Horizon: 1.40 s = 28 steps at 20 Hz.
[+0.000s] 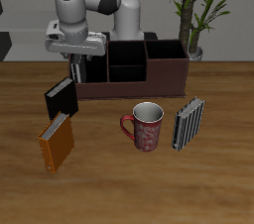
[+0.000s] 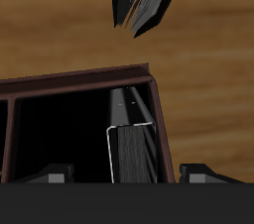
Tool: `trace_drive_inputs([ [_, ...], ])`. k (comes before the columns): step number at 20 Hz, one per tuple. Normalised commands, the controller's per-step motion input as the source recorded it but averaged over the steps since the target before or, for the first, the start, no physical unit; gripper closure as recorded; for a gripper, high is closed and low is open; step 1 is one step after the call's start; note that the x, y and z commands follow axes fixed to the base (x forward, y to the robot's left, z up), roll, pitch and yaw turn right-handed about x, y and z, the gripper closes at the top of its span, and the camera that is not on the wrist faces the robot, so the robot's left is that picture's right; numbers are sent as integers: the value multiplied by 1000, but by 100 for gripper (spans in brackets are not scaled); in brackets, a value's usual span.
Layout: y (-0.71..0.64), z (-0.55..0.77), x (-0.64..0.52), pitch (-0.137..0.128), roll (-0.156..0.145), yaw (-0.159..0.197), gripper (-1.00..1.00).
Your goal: Place the right striped book into the back desk caddy's left compartment and place the orange book into the back desk caddy's left compartment and place the red mug into the back desk caddy's right compartment
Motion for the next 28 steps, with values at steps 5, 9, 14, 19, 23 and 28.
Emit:
trace_drive_inputs([
  [5,5,190,45,-45,-17,1,-100],
  [9,56,118,94,-34,-3,22,-100],
  [14,120,243,192,-39,-16,18,-100],
  [19,39,341,250,-79,-55,37,-100],
  [23,173,283,328,-26,-17,5,-100],
  [28,228,174,289,-46,-28,31,-100],
])
